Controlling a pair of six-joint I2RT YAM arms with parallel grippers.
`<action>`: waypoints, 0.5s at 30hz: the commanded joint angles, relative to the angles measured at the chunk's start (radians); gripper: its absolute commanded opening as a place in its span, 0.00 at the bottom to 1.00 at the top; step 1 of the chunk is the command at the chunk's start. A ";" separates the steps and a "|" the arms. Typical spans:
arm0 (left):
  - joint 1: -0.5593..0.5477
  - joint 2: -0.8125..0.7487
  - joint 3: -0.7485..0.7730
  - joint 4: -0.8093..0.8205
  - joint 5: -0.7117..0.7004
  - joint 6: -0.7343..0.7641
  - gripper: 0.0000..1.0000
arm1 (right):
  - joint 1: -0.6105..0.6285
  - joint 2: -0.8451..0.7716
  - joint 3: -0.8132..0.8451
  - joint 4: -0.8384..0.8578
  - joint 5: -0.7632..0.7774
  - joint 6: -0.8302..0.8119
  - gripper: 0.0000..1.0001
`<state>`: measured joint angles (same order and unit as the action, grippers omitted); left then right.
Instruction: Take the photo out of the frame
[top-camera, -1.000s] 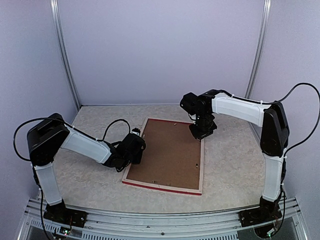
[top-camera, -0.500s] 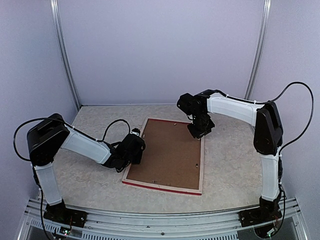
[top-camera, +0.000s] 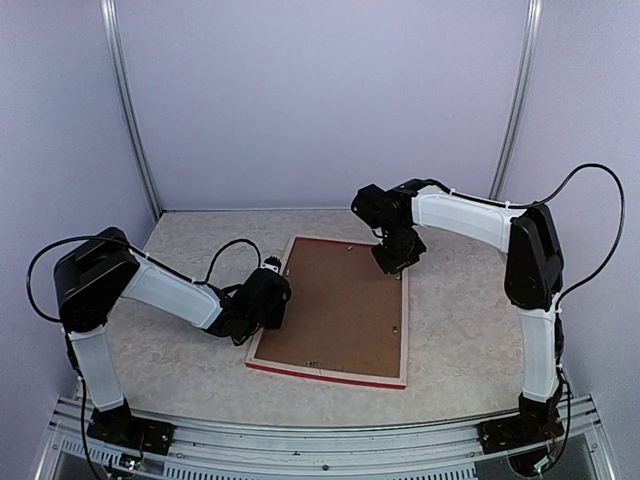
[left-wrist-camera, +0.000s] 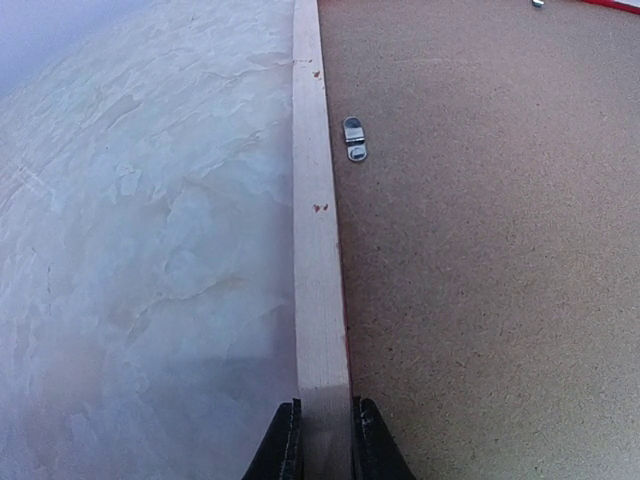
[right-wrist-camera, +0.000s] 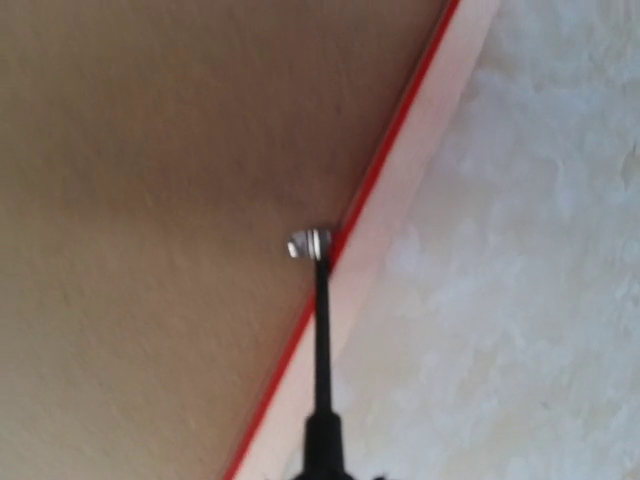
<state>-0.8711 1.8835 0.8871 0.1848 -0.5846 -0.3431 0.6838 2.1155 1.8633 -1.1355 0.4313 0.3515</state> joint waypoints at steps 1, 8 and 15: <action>-0.014 0.000 -0.016 -0.025 0.023 0.018 0.13 | -0.009 0.008 -0.006 0.213 -0.060 -0.015 0.00; -0.014 -0.008 -0.010 -0.047 0.019 0.017 0.13 | -0.011 -0.138 -0.128 0.493 -0.155 -0.053 0.00; -0.014 -0.016 0.005 -0.064 0.021 0.013 0.13 | -0.012 -0.356 -0.371 0.693 -0.195 -0.087 0.00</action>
<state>-0.8711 1.8820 0.8871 0.1783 -0.5964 -0.3435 0.6674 1.9018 1.5909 -0.6174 0.2863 0.2890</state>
